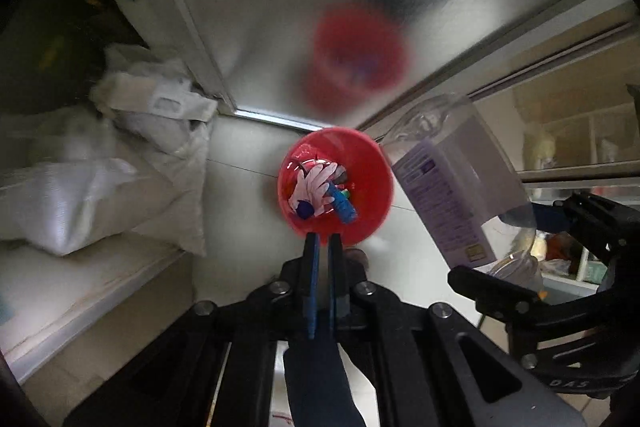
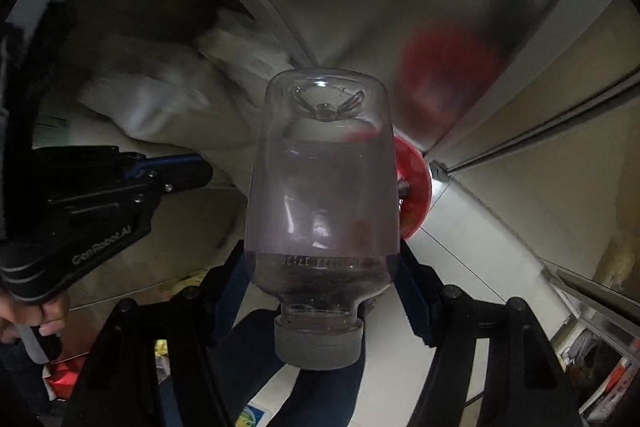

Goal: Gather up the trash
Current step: 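Lower the bottle with the right tool over the red bin, then open the right tool to drop the bottle into the red bin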

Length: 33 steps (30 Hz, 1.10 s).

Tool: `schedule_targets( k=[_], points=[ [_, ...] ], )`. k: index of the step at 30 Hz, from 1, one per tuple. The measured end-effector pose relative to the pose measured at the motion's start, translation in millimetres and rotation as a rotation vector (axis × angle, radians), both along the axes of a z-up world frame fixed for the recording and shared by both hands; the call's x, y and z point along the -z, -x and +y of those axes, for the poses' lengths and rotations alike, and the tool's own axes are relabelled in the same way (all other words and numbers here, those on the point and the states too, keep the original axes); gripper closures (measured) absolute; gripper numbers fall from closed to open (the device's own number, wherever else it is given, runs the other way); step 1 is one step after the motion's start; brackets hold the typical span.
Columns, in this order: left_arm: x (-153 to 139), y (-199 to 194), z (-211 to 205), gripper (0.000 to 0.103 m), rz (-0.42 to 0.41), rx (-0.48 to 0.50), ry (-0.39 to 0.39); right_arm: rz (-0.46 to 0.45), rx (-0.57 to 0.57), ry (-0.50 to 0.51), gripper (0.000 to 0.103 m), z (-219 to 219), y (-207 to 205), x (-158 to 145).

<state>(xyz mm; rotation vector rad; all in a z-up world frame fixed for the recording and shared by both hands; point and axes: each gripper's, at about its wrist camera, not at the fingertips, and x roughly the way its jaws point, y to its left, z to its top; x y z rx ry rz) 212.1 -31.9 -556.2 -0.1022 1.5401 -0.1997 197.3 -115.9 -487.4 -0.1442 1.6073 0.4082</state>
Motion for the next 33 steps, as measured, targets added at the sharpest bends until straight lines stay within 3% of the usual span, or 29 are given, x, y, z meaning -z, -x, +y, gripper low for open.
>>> schedule_targets(
  k=[7,11,15,23,25,27,31,33],
  points=[
    [129,-10,-9,0.102,0.025,0.017,-0.004,0.031,-0.007,0.061,0.037,-10,-12,134],
    [181,-12,-9,0.102,0.047,0.003,-0.008,0.036,-0.003,0.082,0.037,-8,-17,188],
    [212,-8,-7,0.102,0.064,-0.012,-0.006,0.035,-0.002,0.093,0.037,-6,-23,223],
    [229,-1,-3,0.096,0.065,-0.024,-0.012,0.032,-0.020,0.095,0.036,-3,-18,246],
    [228,0,-1,0.087,0.061,-0.022,-0.019,0.018,-0.029,0.102,0.032,-7,-14,240],
    [219,2,0,0.080,0.061,-0.017,-0.032,-0.003,-0.028,0.097,0.020,-7,-15,232],
    [182,4,4,0.052,0.029,-0.030,-0.021,-0.030,-0.017,0.073,0.010,-10,-14,202],
    [163,5,5,0.049,0.016,-0.032,-0.034,-0.045,-0.007,0.067,0.007,-10,-14,184]
  ],
)
